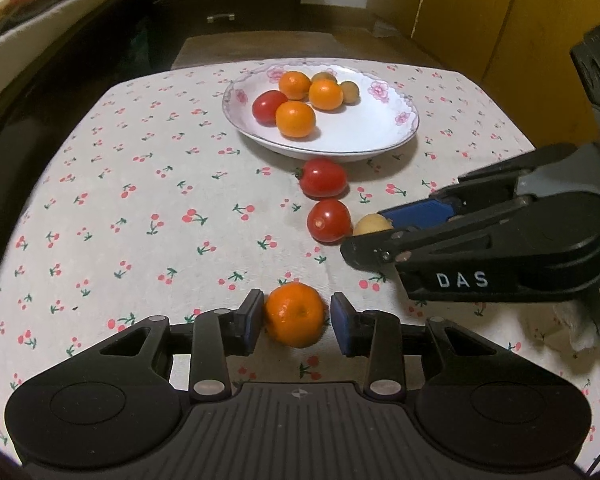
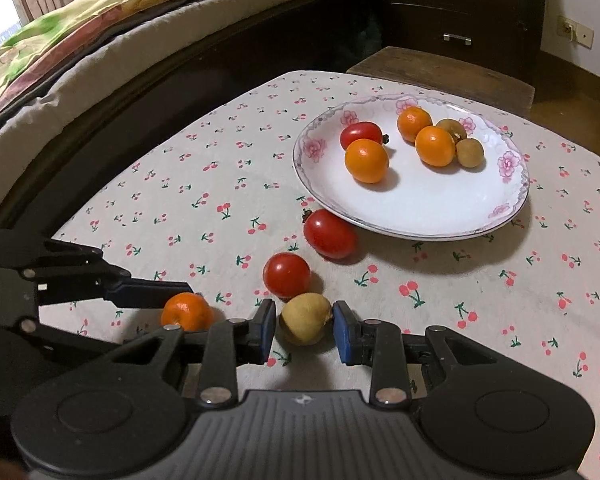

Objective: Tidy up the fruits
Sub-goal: 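Carry the brown fruit and tangerine over the white plate with both tools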

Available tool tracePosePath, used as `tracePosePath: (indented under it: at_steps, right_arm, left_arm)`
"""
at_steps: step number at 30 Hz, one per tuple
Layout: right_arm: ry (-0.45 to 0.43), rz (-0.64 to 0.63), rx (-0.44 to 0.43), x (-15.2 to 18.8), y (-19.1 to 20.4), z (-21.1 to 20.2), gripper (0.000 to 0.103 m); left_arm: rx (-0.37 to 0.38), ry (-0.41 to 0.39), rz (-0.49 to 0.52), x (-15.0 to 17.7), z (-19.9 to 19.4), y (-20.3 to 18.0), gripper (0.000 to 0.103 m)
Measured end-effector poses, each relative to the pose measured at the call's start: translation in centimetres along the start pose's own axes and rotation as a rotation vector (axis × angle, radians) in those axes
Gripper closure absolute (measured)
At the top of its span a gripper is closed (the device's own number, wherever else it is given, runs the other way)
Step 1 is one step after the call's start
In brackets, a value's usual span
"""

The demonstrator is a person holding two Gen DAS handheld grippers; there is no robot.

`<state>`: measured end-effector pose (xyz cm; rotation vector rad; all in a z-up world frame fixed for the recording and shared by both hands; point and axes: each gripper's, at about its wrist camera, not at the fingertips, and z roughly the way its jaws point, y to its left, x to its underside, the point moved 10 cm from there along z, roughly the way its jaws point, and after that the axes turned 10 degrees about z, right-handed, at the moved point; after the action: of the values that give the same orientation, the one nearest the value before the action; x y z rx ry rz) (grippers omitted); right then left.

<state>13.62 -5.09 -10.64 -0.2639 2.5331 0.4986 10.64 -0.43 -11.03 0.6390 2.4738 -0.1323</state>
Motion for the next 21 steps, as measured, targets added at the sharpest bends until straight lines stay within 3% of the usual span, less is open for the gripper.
tracePosePath:
  at_steps: [12, 16, 21]
  right_arm:
    - [0.000, -0.030, 0.032, 0.38, 0.11, -0.19, 0.071]
    - [0.009, -0.046, 0.047, 0.53, 0.22, -0.31, 0.073]
    - [0.008, -0.044, 0.061, 0.75, -0.11, -0.78, 0.073]
  left_arm:
    - [-0.003, 0.000, 0.007, 0.03, 0.01, -0.16, 0.055]
    - [-0.014, 0.002, 0.010, 0.01, -0.05, -0.07, 0.062]
    - [-0.016, 0.004, 0.010, -0.02, -0.05, -0.19, 0.063]
